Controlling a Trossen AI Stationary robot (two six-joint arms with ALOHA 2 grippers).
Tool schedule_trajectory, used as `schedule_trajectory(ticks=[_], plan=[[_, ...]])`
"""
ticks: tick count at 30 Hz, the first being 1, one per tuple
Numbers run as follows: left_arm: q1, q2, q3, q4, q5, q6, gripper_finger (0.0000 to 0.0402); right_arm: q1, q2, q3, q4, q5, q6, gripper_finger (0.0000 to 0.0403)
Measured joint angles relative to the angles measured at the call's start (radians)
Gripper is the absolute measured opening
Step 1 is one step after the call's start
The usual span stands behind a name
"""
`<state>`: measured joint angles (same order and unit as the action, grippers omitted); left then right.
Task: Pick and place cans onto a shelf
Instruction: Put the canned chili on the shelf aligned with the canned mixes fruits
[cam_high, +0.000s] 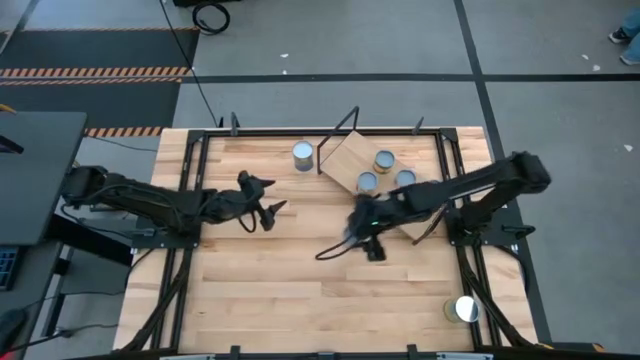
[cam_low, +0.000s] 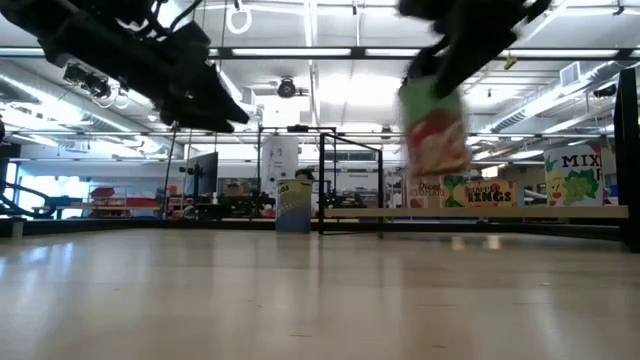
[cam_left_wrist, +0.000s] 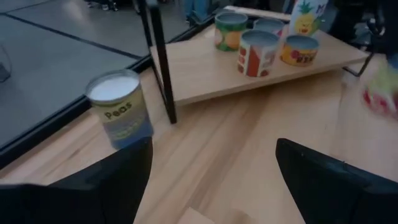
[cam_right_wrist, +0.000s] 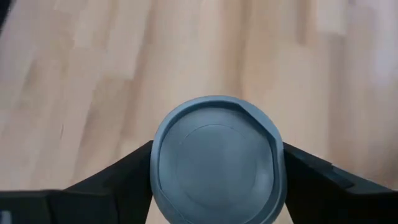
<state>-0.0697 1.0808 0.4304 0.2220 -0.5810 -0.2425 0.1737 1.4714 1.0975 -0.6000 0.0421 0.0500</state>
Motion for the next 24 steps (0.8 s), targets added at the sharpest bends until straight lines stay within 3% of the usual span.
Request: schedule_trajectory(ticks=[7, 13, 16, 24], plan=[[-0.013, -0.018, 0.002, 0.003, 0.017, -0.013, 0.0345, 0.015, -0.274, 0.015, -0.394, 0.148, 0.286, 0.0293], [-0.010, -0.015, 0.002, 0.008, 0.017, -0.013, 0.0345, 0.009, -0.342, 0.015, -0.680, 0.302, 0.491, 0.0292], [-0.010, -0.015, 0.002, 0.011, 0.017, -0.042, 0.0346, 0.009, -0.342, -0.002, -0.731, 0.358, 0.606, 0.0293], [-0.010, -0.015, 0.002, 0.014, 0.017, -0.045, 0.0346, 0.009, -0.342, -0.125, -0.712, 0.384, 0.913, 0.0293]])
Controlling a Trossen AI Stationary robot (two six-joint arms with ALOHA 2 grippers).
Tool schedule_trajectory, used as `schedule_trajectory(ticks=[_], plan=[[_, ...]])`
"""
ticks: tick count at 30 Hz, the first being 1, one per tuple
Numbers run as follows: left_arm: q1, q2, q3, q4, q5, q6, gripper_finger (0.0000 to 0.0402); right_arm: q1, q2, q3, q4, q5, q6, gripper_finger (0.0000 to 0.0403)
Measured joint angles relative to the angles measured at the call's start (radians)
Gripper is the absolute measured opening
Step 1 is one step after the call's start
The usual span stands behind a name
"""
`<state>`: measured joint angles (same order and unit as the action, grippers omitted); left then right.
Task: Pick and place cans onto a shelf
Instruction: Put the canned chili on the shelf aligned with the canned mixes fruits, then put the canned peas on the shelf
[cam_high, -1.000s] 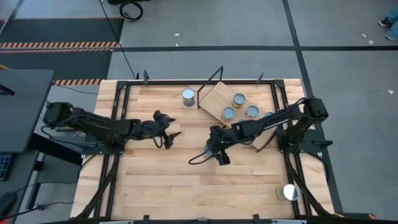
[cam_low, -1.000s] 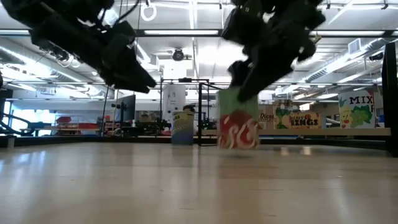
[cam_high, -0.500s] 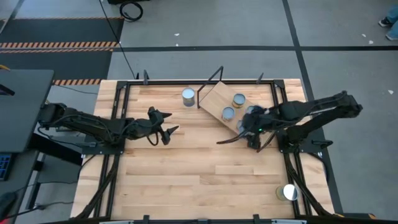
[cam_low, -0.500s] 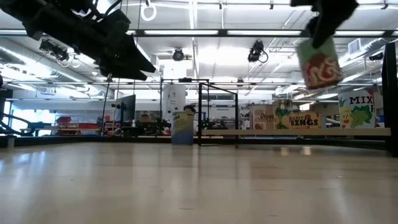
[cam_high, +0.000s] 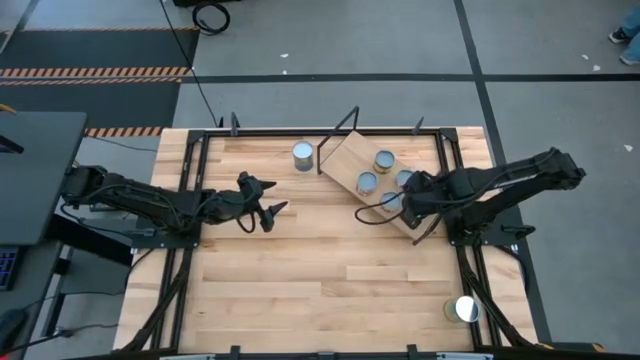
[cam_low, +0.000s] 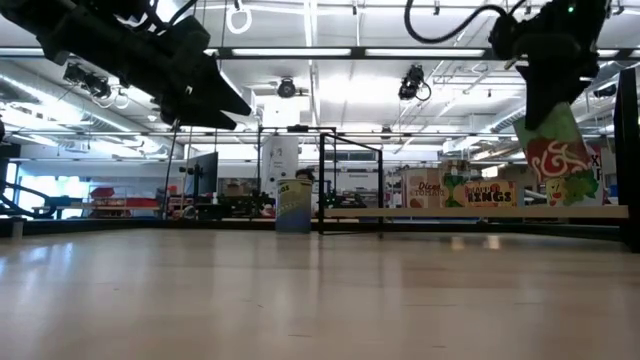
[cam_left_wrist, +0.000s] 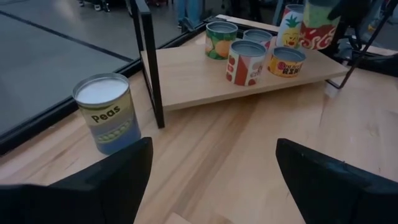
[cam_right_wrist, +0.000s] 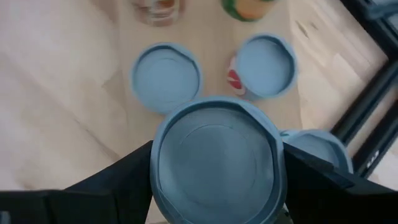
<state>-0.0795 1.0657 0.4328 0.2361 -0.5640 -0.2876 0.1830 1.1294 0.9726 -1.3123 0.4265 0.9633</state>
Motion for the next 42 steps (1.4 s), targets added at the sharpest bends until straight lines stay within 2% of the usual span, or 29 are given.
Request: schedule_trajectory(ticks=[5, 13, 24, 33, 38, 42], plan=[[0.000, 0.000, 0.000, 0.000, 0.000, 0.019, 0.0346, 0.002, 0.000, -0.047, 0.054, -0.004, 0.046, 0.0293], [0.000, 0.000, 0.000, 0.000, 0.000, 0.022, 0.0346, 0.002, -0.002, -0.121, 0.090, -0.077, 0.084, 0.0301], [0.000, -0.001, 0.000, -0.001, 0.000, 0.022, 0.0346, -0.017, 0.001, -0.094, 0.079, -0.149, 0.031, 0.0351], [0.000, -0.001, 0.000, -0.001, 0.000, 0.022, 0.0346, -0.022, 0.001, -0.091, 0.076, -0.149, 0.021, 0.0353], [-0.001, -0.002, 0.000, -0.001, 0.000, 0.022, 0.0346, -0.022, 0.000, -0.030, 0.054, -0.151, 0.000, 0.0348], [-0.002, -0.002, 0.000, -0.001, 0.001, 0.034, 0.0346, -0.022, 0.000, 0.082, -0.017, -0.065, -0.034, 0.0348]])
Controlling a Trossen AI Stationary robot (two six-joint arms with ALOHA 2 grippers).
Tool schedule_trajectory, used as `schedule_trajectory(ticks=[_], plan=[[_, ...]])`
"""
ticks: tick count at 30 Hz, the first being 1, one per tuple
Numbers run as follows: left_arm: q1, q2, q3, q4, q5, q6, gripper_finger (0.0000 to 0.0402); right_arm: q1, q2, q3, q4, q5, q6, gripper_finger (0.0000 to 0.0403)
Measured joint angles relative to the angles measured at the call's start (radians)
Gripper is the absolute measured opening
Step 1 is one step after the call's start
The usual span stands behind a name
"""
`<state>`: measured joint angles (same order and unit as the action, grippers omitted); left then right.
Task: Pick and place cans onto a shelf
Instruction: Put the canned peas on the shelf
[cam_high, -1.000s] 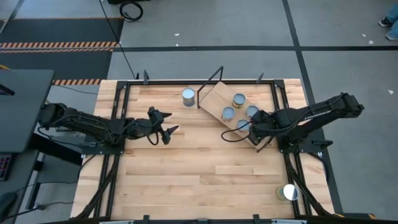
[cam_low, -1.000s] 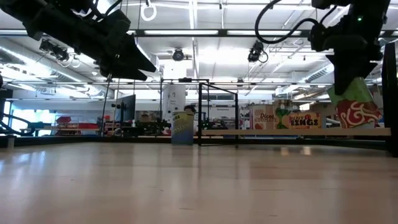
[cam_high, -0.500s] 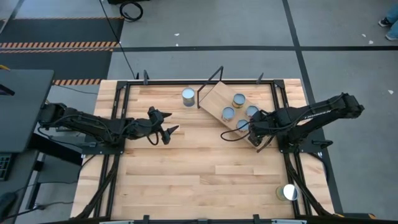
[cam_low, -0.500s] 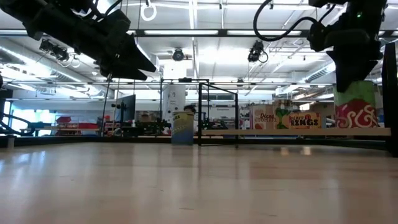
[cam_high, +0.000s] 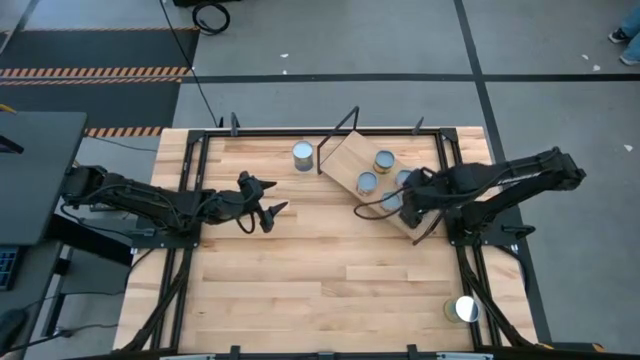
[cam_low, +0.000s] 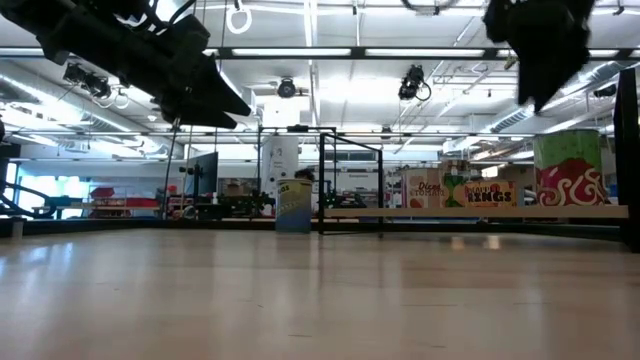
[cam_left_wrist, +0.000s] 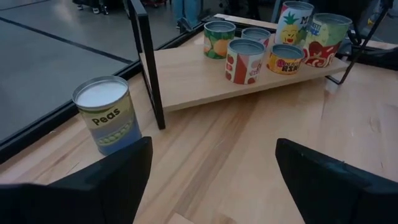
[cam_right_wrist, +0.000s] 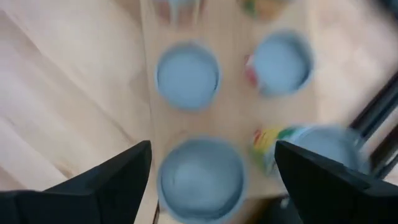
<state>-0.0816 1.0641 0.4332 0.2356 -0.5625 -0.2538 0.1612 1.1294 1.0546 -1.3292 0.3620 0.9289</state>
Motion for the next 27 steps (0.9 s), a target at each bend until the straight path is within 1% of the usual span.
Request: schedule_trajectory(ticks=[3, 5, 7, 9, 11, 13, 17, 19, 21, 23, 25, 27], plan=[[-0.001, 0.000, 0.000, 0.000, 0.008, 0.027, 0.0346, 0.000, 0.000, 0.078, 0.042, 0.089, -0.097, 0.0348], [-0.001, 0.000, 0.000, 0.001, 0.014, 0.047, 0.0346, -0.004, 0.000, 0.115, 0.140, 0.140, -0.202, 0.0348], [0.001, 0.000, 0.000, 0.003, 0.029, 0.049, 0.0346, -0.022, 0.003, 0.138, 0.284, 0.161, -0.342, 0.0348], [0.014, 0.000, 0.000, 0.005, 0.035, 0.043, 0.0346, -0.053, 0.015, 0.153, 0.455, 0.154, -0.488, 0.0348], [0.040, 0.000, 0.000, 0.008, 0.039, 0.037, 0.0346, -0.095, 0.040, 0.169, 0.604, 0.123, -0.626, 0.0348], [0.068, 0.000, 0.000, 0.007, 0.073, 0.051, 0.0346, -0.147, 0.085, 0.206, 0.696, 0.084, -0.735, 0.0348], [0.119, 0.000, 0.000, 0.009, 0.138, 0.068, 0.0346, -0.245, 0.216, 0.337, 0.728, 0.054, -0.885, 0.0348], [0.169, 0.002, 0.000, 0.014, 0.178, 0.089, 0.0346, -0.285, 0.275, 0.406, 0.727, 0.026, -0.931, 0.0348], [0.235, 0.003, 0.000, 0.047, 0.228, 0.124, 0.0346, -0.318, 0.314, 0.462, 0.728, -0.027, -0.967, 0.0348], [0.319, 0.003, 0.013, 0.092, 0.316, 0.175, 0.0346, -0.346, 0.341, 0.497, 0.733, -0.065, -0.989, 0.0348], [0.413, 0.005, 0.047, 0.094, 0.408, 0.219, 0.0346, -0.369, 0.361, 0.513, 0.730, -0.077, -1.006, 0.0348], [0.505, 0.042, 0.099, 0.094, 0.512, 0.252, 0.0346, -0.389, 0.370, 0.514, 0.726, -0.078, -1.012, 0.0348]])
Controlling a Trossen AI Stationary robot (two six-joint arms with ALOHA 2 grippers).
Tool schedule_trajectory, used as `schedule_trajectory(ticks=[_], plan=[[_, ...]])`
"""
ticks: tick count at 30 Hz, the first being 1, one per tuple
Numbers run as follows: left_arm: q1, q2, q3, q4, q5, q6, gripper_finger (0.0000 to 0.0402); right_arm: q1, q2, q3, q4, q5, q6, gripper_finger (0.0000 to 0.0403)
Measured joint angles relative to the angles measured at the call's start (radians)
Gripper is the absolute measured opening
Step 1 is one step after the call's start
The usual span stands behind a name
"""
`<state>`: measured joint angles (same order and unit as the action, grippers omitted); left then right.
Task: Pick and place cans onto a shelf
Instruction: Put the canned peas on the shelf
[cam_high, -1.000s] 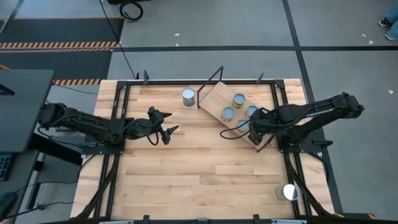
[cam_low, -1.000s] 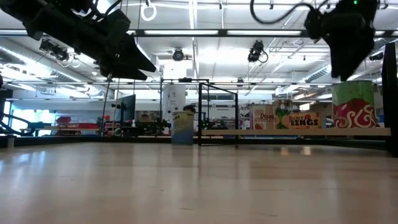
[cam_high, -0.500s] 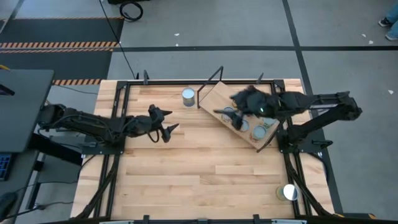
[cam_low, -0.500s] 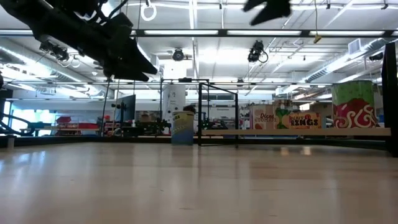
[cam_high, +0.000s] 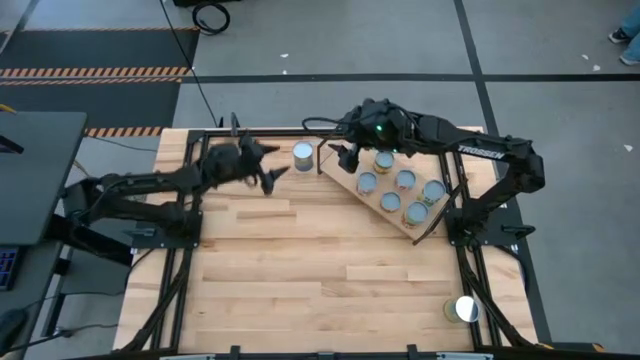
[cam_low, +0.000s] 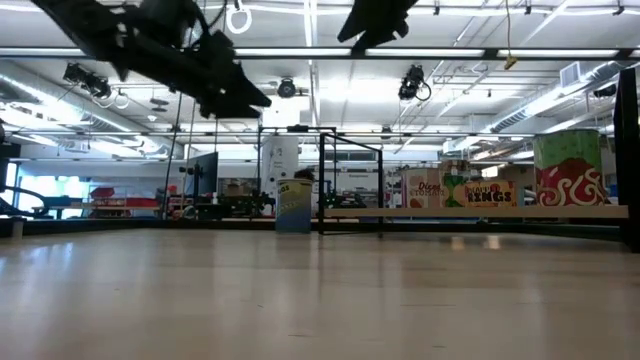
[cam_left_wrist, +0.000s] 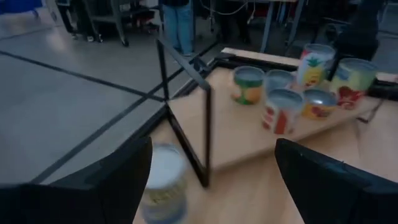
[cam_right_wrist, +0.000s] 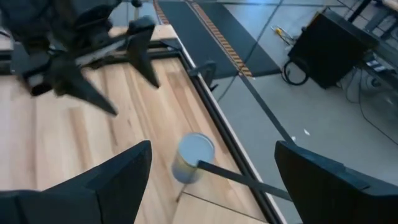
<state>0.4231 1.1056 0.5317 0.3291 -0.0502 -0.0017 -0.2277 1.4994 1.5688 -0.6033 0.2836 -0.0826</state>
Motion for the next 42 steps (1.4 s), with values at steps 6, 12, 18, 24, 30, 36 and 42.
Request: schedule_trajectory(ticks=[6, 12, 18, 24, 30, 36, 42], plan=[[0.209, 0.177, 0.123, 0.007, 0.251, 0.092, 0.0346, -0.031, 0.004, 0.000, -0.038, -0.003, 0.000, 0.0348], [0.320, 0.391, 0.211, 0.043, 0.472, 0.147, 0.0346, -0.029, -0.013, 0.001, -0.086, -0.010, 0.008, 0.0348], [0.351, 0.529, 0.248, 0.075, 0.540, 0.220, 0.0346, -0.027, -0.014, 0.001, -0.190, -0.017, 0.060, 0.0348], [0.339, 0.616, 0.264, 0.085, 0.522, 0.259, 0.0346, -0.027, -0.014, 0.000, -0.210, -0.017, 0.080, 0.0348], [0.329, 0.674, 0.282, 0.088, 0.488, 0.261, 0.0346, -0.027, -0.014, 0.000, -0.205, -0.016, 0.083, 0.0348], [0.312, 0.676, 0.284, 0.125, 0.461, 0.252, 0.0346, -0.028, -0.014, 0.000, -0.206, -0.016, 0.083, 0.0348], [0.296, 0.688, 0.285, 0.122, 0.442, 0.253, 0.0316, -0.028, -0.014, 0.000, -0.212, -0.016, 0.084, 0.0348]])
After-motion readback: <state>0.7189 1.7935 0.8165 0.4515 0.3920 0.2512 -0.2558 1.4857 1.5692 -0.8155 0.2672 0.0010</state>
